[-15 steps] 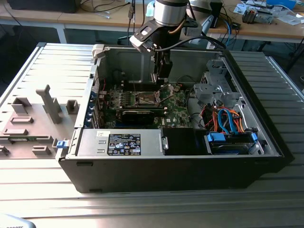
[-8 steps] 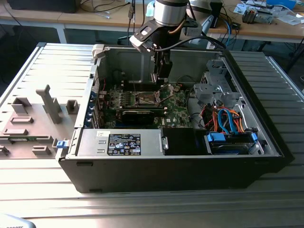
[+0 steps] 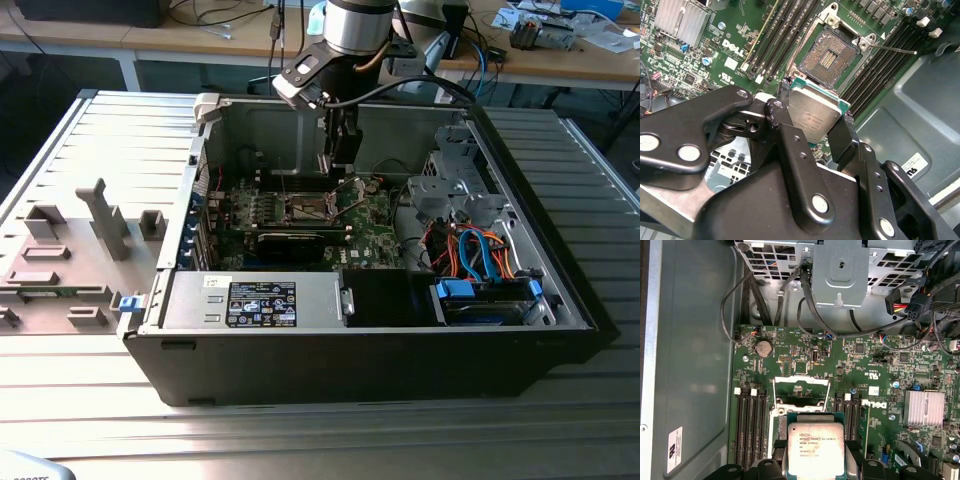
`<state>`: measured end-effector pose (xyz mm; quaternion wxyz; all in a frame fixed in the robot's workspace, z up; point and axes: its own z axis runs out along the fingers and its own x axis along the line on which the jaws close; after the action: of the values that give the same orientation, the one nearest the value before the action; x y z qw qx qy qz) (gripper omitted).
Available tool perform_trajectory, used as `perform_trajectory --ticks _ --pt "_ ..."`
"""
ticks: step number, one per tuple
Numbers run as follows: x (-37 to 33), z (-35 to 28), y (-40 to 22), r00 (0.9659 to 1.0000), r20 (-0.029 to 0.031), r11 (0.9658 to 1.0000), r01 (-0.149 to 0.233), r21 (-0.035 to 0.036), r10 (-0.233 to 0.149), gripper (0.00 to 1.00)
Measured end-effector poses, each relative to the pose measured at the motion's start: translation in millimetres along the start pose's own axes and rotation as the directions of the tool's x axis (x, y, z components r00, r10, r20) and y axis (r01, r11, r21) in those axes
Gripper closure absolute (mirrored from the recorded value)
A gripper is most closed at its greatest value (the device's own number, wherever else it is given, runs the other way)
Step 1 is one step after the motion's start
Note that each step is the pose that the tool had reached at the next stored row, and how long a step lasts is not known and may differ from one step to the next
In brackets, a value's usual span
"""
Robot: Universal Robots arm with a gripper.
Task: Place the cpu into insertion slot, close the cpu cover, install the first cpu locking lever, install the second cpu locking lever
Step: 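Place the cpu into insertion slot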
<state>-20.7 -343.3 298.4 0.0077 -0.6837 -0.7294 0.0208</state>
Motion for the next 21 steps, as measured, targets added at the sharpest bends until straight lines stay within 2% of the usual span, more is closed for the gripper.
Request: perform_trajectory --ticks 21 --pt "0.0 0.1 0.0 0.9999 -0.0006 0.9999 -0.016 0.0003 0.016 0.46"
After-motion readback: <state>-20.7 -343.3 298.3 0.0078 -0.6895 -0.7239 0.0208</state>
